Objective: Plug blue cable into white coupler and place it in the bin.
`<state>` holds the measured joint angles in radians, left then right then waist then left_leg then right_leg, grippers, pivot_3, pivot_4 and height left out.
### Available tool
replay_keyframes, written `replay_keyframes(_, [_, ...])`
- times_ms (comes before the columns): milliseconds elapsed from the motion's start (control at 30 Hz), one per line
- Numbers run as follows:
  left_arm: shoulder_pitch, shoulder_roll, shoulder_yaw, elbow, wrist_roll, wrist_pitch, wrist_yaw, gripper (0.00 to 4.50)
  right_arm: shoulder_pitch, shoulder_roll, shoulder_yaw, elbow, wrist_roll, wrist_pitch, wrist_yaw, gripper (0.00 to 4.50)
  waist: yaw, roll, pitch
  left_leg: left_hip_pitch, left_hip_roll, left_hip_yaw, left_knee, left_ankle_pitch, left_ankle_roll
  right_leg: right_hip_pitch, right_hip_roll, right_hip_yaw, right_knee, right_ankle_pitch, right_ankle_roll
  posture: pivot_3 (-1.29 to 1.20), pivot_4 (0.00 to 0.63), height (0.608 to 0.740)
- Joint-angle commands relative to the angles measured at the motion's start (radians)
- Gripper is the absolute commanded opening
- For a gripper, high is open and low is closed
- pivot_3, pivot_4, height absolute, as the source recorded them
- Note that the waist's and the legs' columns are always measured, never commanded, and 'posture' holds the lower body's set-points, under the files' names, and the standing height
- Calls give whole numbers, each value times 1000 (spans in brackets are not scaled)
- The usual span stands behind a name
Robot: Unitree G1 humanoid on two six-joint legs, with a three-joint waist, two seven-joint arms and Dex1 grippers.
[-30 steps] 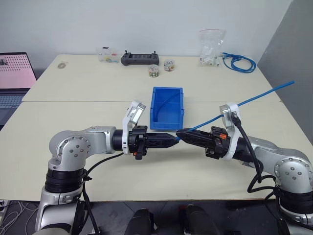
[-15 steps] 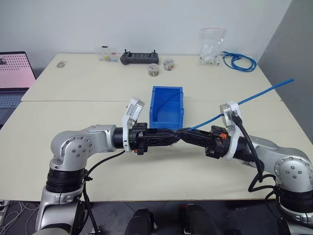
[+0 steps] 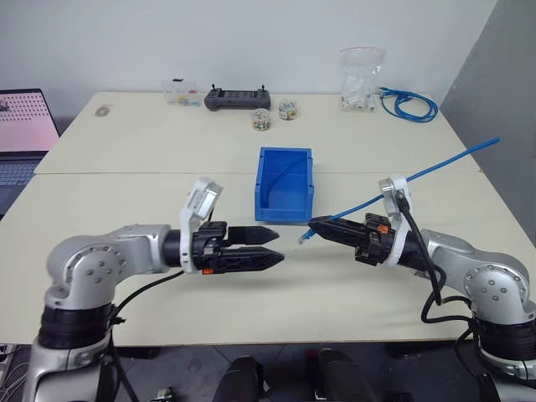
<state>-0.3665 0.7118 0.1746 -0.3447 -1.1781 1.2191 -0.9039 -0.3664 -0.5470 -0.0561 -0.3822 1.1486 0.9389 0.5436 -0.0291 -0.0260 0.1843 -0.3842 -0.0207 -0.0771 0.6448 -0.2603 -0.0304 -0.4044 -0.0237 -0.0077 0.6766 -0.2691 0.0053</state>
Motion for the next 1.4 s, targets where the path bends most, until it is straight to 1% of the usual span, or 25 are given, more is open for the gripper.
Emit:
replay_keyframes(33, [113,27,33,-115,57,-60,65,4500,-35,-2,3,9,-69,-52,46,5,0,0,0,0,0,0,0,0,0,0,0,0,0,0,0,0,150,740])
replay_keyframes(167, [260,-41,34,-200,222,-200,232,4500,-40,-6,21,19,-124,-69,81,5,2,1,0,0,0,0,-1,0,0,0,0,1,-1,0,0,0,150,740])
replay_keyframes(267, [371,-167,42,-249,411,-345,454,4500,-39,-7,37,27,-164,-80,107,4,6,1,0,0,0,0,0,0,0,0,-1,1,-1,0,0,0,150,740])
replay_keyframes(367, [486,-275,63,-281,552,-452,608,4500,-38,0,40,33,-179,-83,126,3,9,1,0,0,0,0,0,0,0,0,-1,1,-2,1,1,0,150,740])
replay_keyframes(467, [568,-364,96,-260,696,-528,778,4500,-47,11,43,44,-190,-79,142,3,13,1,0,-1,0,0,0,0,0,0,-1,1,-2,1,1,0,150,740])
replay_keyframes(567, [591,-424,130,-224,794,-575,892,4500,-55,13,46,52,-200,-76,156,2,23,1,0,-1,0,0,0,0,0,0,-1,0,-2,1,1,0,150,740])
replay_keyframes(633, [585,-457,159,-191,850,-593,969,4500,-64,13,50,60,-208,-74,167,2,27,1,0,-1,0,0,0,0,0,0,-1,0,-2,1,1,0,150,740])
replay_keyframes(700, [544,-497,202,-145,887,-592,1060,4500,-80,12,54,75,-217,-73,180,2,29,1,0,-1,0,0,0,0,0,0,-1,0,-3,1,1,0,150,740])
replay_keyframes(833, [441,-534,239,-82,915,-582,1134,4500,-101,16,57,90,-231,-71,198,2,29,0,0,-2,-1,0,1,0,0,0,-1,-1,-3,1,1,0,150,740])
replay_keyframes(933, [380,-533,259,-34,927,-576,1158,4500,-110,18,57,91,-231,-69,201,2,30,0,0,-2,-1,-1,1,0,0,0,-1,-2,-2,1,1,0,150,740])
replay_keyframes(1133, [229,-499,270,95,945,-568,1175,4500,-116,21,53,87,-231,-65,201,2,28,-1,-1,-2,-1,-1,1,0,0,0,-1,-2,-2,1,1,0,150,740])
replay_keyframes(1400, [152,-490,297,177,960,-574,1196,4500,-111,20,50,80,-233,-62,199,1,28,-1,-1,-2,-1,-1,1,0,0,0,-1,-2,-1,2,1,0,150,740])
